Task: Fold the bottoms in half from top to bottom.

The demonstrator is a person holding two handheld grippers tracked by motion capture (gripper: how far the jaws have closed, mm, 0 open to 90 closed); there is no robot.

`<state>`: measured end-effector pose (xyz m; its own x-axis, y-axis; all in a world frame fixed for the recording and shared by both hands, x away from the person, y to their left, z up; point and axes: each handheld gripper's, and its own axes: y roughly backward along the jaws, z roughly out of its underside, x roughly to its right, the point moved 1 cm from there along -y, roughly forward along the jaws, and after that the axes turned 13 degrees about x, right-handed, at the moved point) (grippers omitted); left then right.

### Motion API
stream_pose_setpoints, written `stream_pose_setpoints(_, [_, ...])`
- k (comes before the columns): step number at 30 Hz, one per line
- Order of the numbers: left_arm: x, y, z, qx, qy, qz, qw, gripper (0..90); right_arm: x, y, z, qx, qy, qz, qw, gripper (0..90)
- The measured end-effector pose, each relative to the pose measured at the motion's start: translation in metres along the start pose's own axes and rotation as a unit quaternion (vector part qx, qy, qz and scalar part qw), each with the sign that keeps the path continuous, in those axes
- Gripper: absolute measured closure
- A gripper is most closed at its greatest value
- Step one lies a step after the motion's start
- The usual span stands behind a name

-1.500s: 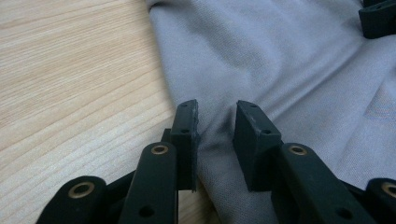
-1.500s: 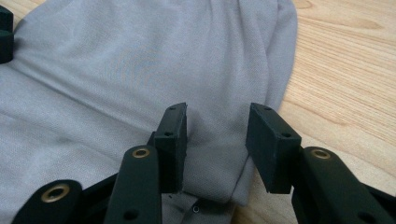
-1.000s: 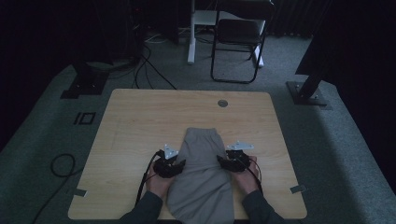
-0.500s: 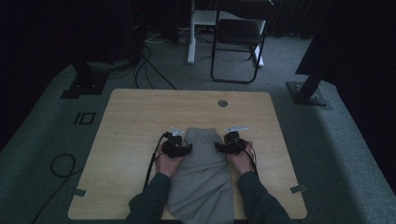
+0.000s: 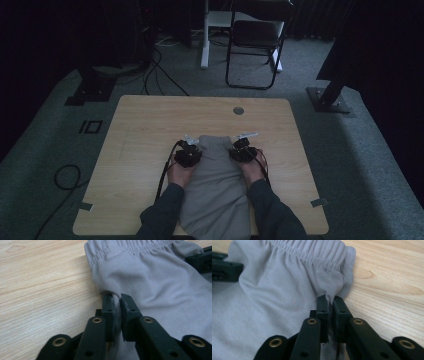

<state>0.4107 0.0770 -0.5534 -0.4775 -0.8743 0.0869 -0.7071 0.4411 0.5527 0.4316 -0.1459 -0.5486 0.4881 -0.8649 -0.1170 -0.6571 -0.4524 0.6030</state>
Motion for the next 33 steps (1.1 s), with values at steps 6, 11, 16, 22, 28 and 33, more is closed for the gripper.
stream_pose_setpoints(6, [-0.009,0.002,-0.030,0.017,-0.020,-0.004,0.9996,86.0,0.014,-0.001,-0.019,0.027,-0.026,-0.006,0.9993,87.8])
stream_pose_setpoints(11, [-0.012,0.020,-0.079,0.073,-0.036,-0.019,0.9965,86.1,0.014,0.020,-0.064,0.084,0.004,0.001,0.9964,87.7])
stream_pose_setpoints(16, [-0.011,0.043,-0.122,0.126,-0.051,-0.023,0.9904,86.0,0.017,0.048,-0.104,0.158,-0.005,0.005,0.9874,87.7])
stream_pose_setpoints(22, [-0.006,0.065,-0.152,0.168,-0.072,-0.020,0.9829,85.9,0.015,0.076,-0.135,0.226,0.017,0.010,0.9740,87.5])
stream_pose_setpoints(28, [0.000,0.078,-0.142,0.164,-0.072,-0.003,0.9838,85.6,0.007,0.089,-0.131,0.212,0.039,-0.006,0.9766,87.4])
stream_pose_setpoints(33, [0.011,0.090,-0.114,0.143,-0.082,0.025,0.9859,85.4,0.002,0.097,-0.103,0.186,0.039,-0.032,0.9812,87.4])
